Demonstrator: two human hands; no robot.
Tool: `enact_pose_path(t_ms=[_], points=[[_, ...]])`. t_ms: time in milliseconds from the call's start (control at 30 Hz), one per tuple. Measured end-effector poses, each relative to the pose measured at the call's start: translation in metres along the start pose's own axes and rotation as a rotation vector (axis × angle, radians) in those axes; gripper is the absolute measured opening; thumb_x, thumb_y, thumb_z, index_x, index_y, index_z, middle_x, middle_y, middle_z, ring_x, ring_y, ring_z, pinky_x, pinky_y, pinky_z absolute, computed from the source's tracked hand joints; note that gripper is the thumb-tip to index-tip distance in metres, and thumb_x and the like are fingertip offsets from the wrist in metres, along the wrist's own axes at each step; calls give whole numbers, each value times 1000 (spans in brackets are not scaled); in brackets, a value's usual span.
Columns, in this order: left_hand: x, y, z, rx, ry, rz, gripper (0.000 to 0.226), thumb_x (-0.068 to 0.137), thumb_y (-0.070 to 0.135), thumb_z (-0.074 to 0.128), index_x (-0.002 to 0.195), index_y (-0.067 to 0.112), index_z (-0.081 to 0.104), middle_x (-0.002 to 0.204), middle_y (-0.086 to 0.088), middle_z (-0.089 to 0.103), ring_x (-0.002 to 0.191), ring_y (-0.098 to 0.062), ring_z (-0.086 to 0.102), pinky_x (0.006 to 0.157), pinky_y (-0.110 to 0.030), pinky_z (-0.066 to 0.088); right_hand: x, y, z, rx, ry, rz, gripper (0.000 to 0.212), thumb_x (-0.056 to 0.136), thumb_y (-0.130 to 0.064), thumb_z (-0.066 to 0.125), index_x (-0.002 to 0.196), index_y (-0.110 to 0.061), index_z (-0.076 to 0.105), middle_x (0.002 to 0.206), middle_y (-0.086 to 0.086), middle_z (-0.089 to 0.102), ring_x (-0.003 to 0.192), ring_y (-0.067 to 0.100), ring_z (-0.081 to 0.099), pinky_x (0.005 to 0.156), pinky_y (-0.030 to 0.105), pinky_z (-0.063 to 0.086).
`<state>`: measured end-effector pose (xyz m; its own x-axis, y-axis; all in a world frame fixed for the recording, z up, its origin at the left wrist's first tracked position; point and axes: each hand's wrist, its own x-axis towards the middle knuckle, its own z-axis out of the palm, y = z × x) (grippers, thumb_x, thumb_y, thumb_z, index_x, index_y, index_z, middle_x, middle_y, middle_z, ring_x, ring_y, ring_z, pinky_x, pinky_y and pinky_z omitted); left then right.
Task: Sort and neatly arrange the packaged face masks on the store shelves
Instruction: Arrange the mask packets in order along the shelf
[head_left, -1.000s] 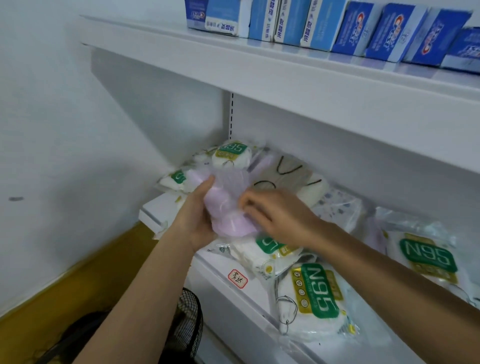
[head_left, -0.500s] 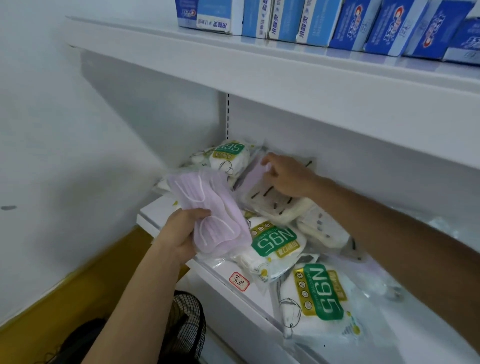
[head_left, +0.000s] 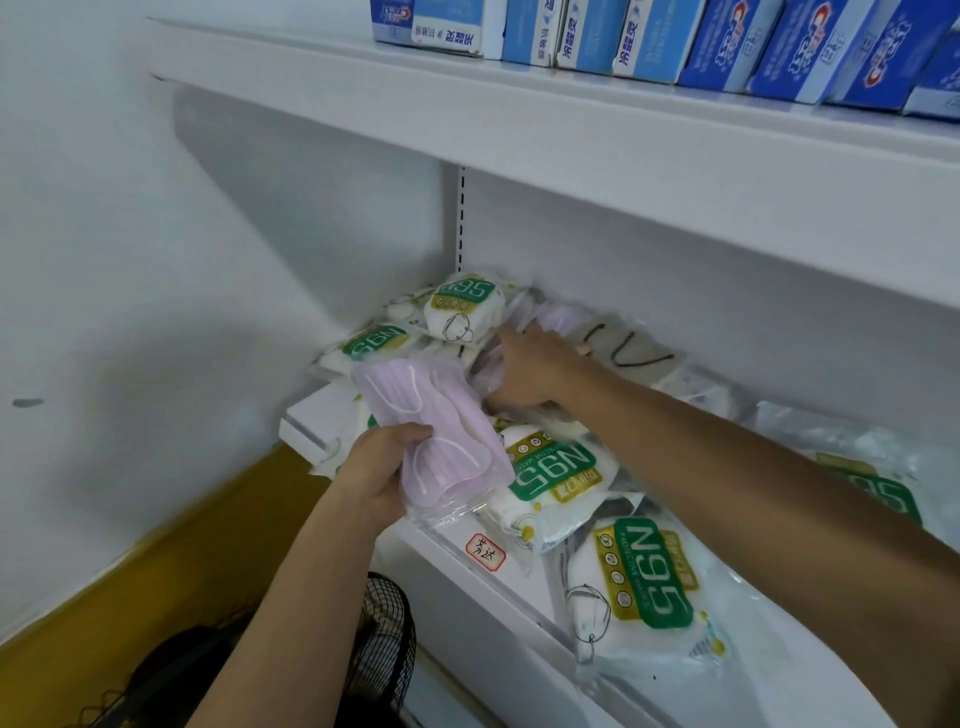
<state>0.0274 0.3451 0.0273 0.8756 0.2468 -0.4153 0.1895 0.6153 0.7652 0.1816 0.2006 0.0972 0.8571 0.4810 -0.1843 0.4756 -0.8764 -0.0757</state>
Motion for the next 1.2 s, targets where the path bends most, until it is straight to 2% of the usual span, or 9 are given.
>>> enact_pose_path(t_ms=[133,300,467,667,800,867,1000,1067,1200], points=[[3,-2,-2,3,3,4,48,91,-3,59,139,9,58,129,-22,68,120,-44,63,97,-57,55,9,2,-8,-89,-6,77,97,67,-48,87,149,-26,40,138,16,44,125,41,51,105,59,45],[3,-1,-3,33,-6,2,46,93,-2,58,138,9,58,129,-21,69,122,-43,63,107,-61,47,14,3,-10,-244,-123,50,102,73,-38,87,157,-37,29,150,21,34,128,45,50,106,56,47],[0,0,-1,48,6,-12,40,94,-1,57,133,7,62,126,-21,70,119,-42,64,105,-58,49,14,-8,2,-362,-47,-5,70,85,-30,72,149,-28,43,139,18,45,124,45,51,103,62,45],[-3,1,2,78,35,-14,36,94,1,58,129,7,64,123,-19,72,117,-40,65,103,-55,51,0,17,-15,-13,125,-74,14,98,-26,62,111,-22,67,116,4,67,101,26,63,94,45,54],[-3,3,4,123,46,-14,41,93,2,60,133,8,64,124,-18,71,118,-40,65,106,-58,49,-15,44,-44,338,318,-54,6,94,-18,67,92,-21,72,87,-4,70,79,15,64,68,22,46],[-6,8,9,122,44,-17,41,93,2,59,134,8,63,124,-19,71,117,-40,65,103,-57,51,-23,57,-56,477,403,-58,7,90,-18,70,88,-24,73,82,-8,69,81,13,64,67,21,43],[-17,25,25,139,8,41,35,95,-1,56,128,6,63,115,-18,72,100,-34,68,80,-43,56,-47,69,-71,600,478,-258,9,93,-11,68,99,-16,71,98,-10,71,95,1,64,83,20,46],[-25,31,38,117,-39,80,35,97,6,58,132,8,62,112,-15,73,96,-32,69,77,-41,55,-68,56,-73,564,485,-414,10,95,-6,66,102,-12,69,102,-11,69,96,-9,61,85,11,42],[-39,36,70,-80,-222,113,46,101,46,53,127,11,68,104,-11,76,94,-28,74,81,-39,59,-115,17,-54,418,353,-655,15,97,-1,62,107,-10,69,93,-11,66,83,-12,59,73,9,41]])
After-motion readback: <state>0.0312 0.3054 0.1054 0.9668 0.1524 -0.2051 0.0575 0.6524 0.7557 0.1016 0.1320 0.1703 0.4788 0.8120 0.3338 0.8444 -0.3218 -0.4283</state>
